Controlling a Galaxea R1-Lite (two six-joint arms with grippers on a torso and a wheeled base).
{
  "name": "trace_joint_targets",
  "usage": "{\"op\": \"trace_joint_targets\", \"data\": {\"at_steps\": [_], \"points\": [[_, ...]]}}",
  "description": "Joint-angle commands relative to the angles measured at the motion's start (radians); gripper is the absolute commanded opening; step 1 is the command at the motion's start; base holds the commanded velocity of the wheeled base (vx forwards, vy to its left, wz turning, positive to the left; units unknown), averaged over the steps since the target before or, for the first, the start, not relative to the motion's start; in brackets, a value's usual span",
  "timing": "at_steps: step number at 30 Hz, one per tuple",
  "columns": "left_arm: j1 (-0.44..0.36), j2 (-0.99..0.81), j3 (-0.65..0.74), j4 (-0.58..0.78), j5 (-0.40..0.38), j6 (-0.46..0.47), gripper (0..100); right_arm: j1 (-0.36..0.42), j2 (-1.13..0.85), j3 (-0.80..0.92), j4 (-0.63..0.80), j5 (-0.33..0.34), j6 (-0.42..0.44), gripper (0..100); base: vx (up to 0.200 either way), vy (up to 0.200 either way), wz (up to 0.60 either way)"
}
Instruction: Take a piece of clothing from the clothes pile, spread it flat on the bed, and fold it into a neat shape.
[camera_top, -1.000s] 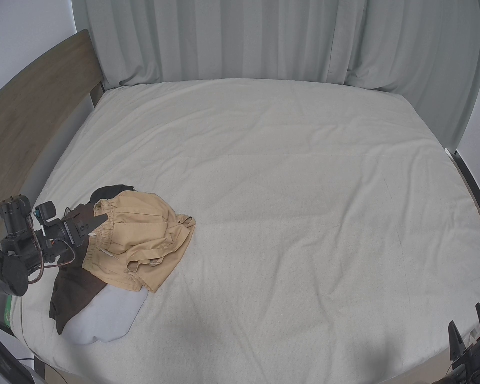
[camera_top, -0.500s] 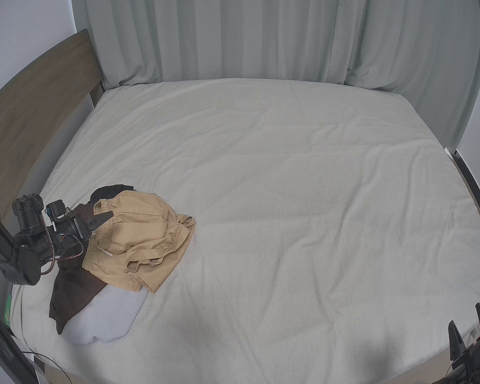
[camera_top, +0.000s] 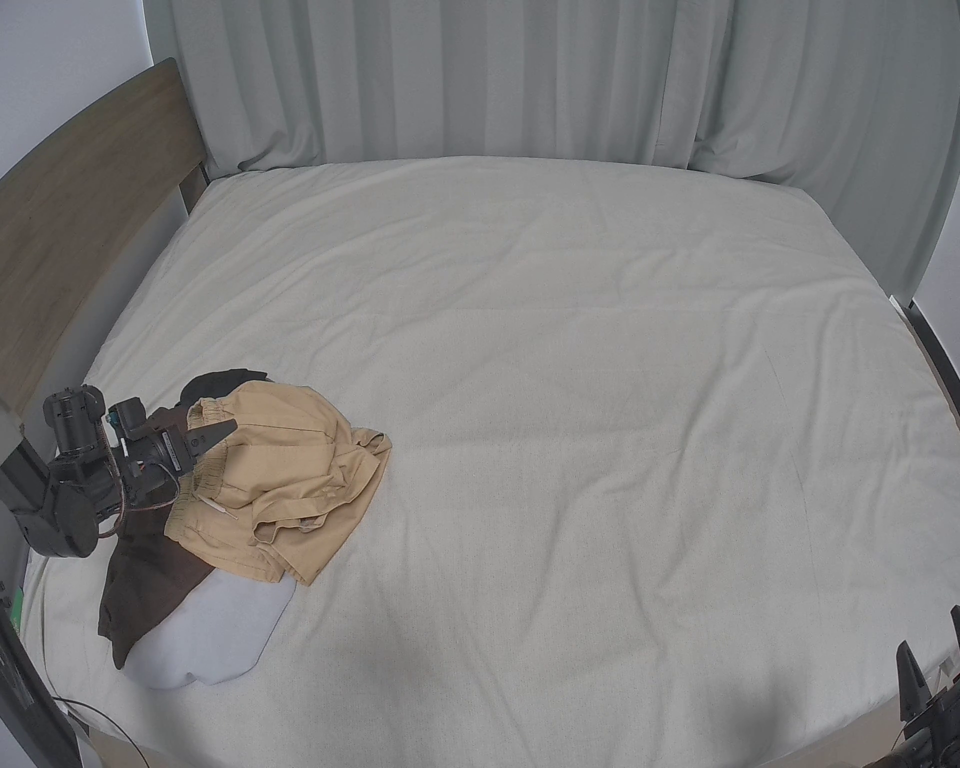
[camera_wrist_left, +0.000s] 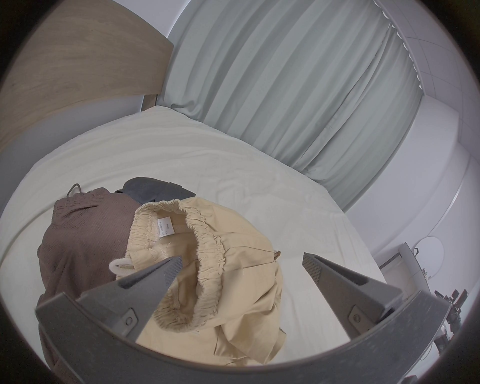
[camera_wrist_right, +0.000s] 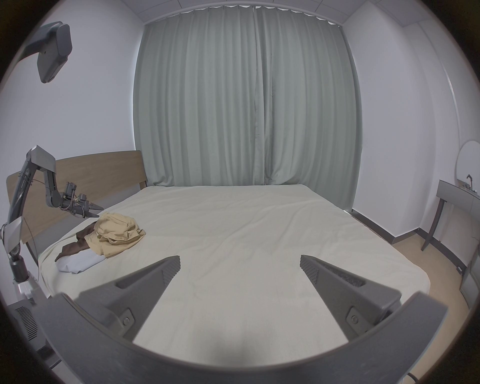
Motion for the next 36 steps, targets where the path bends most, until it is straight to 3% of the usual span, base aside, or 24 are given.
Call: {"op": "trace_joint_targets", "data": {"at_steps": [1,25,26,36], "points": [[-0.004,0.046,-0.027,0.000,0.001,0.000,100,0.000,-0.005,0.018,0.000,0.000,0.001,100,0.000,0.000,0.00],[-0.076,0.100,-0.053,-0.040,0.007,0.000,100,0.000,-0.005,0.018,0.000,0.000,0.001,100,0.000,0.000,0.00],[-0.076,0.100,-0.055,-0.040,0.010,0.000,0,0.000,-0.005,0.018,0.000,0.000,0.001,100,0.000,0.000,0.00],[-0.076,0.098,-0.056,-0.048,0.010,-0.002,0,-0.001,-0.005,0.018,0.000,0.000,0.001,100,0.000,0.000,0.00]]}}
